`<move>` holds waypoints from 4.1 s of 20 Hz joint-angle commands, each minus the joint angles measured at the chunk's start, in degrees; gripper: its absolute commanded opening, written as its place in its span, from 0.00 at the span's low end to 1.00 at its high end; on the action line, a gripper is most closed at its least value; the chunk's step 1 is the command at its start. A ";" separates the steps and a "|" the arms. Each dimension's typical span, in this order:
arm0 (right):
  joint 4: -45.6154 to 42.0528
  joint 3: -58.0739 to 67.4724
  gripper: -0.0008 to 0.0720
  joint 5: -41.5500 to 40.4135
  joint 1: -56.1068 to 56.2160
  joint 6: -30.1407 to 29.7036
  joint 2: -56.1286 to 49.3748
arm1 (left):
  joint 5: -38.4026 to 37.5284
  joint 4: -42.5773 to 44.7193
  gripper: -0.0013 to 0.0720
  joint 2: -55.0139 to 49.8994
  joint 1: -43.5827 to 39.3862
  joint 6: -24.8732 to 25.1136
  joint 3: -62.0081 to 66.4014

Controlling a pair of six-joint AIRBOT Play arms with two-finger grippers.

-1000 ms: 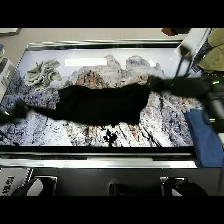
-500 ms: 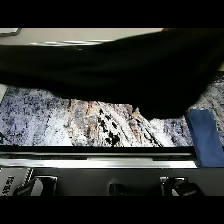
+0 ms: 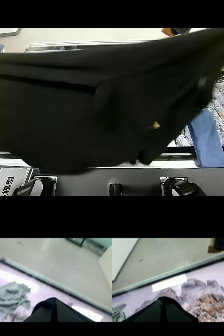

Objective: Fold the clothes and pants, and hang the long-sleeved shirts on hangers.

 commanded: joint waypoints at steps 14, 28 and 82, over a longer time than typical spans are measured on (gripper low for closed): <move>21.84 0.04 0.05 26.69 -0.02 10.93 -59.74 | 34.38 -5.01 0.04 -57.31 -24.02 5.75 -4.50; 45.29 -5.14 0.50 -22.16 -34.29 -46.86 -43.60 | -8.76 -1.49 0.65 -38.93 -1.55 4.09 -4.61; 50.40 -34.77 0.05 -13.31 -26.64 -57.05 -44.78 | -13.60 -8.48 0.66 -25.14 15.26 16.13 -53.13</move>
